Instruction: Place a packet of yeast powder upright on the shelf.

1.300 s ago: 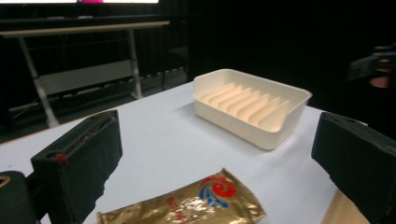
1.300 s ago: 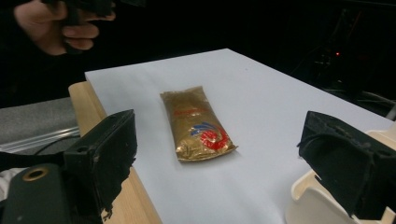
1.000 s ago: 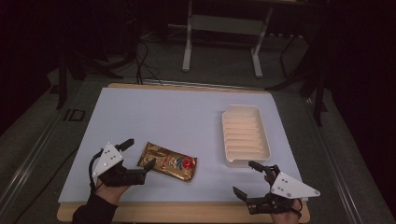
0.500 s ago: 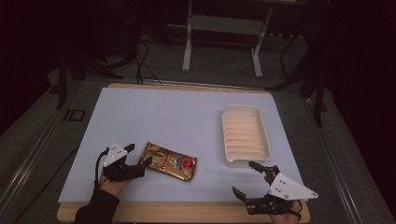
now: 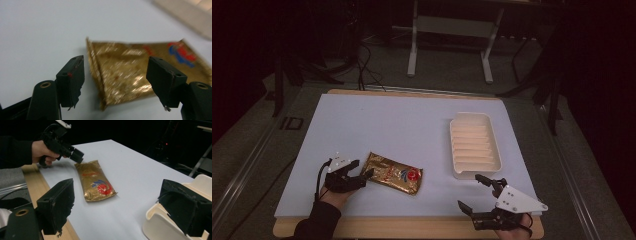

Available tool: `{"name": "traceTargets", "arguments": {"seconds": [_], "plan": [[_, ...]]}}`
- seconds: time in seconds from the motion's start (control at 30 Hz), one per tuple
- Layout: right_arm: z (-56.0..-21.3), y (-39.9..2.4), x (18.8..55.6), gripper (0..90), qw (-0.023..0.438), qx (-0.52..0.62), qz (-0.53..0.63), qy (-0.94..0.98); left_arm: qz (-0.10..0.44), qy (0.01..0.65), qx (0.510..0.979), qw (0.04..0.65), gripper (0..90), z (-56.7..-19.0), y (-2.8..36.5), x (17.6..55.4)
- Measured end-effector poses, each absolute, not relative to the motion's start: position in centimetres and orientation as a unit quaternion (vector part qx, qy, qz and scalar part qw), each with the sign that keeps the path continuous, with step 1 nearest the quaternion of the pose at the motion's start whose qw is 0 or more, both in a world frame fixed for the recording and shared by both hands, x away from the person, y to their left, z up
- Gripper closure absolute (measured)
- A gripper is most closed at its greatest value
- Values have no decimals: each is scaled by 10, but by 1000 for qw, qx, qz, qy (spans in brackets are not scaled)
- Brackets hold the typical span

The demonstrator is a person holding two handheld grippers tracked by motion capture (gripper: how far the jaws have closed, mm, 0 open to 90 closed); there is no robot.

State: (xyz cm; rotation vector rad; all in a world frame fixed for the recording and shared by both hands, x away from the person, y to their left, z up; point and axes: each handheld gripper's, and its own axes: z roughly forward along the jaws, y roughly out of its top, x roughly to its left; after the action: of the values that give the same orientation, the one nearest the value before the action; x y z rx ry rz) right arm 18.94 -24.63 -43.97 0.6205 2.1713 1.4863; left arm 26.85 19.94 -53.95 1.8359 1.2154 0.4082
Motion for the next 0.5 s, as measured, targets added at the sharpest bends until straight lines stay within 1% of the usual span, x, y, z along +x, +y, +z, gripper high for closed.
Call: {"name": "traceTargets", "arguments": {"seconds": [0.1,0.23,0.27,0.5], "plan": [[-440,-246,189,137,215,222,534,787,160,499,739,424,337,-544,199,271],[-440,-245,189,143,216,220,531,790,157,505,735,425,344,-546,200,273],[-440,-245,189,145,216,219,530,790,151,510,730,428,362,-548,202,274],[-441,-244,190,146,216,218,526,793,147,518,737,409,363,-552,201,276]]}}
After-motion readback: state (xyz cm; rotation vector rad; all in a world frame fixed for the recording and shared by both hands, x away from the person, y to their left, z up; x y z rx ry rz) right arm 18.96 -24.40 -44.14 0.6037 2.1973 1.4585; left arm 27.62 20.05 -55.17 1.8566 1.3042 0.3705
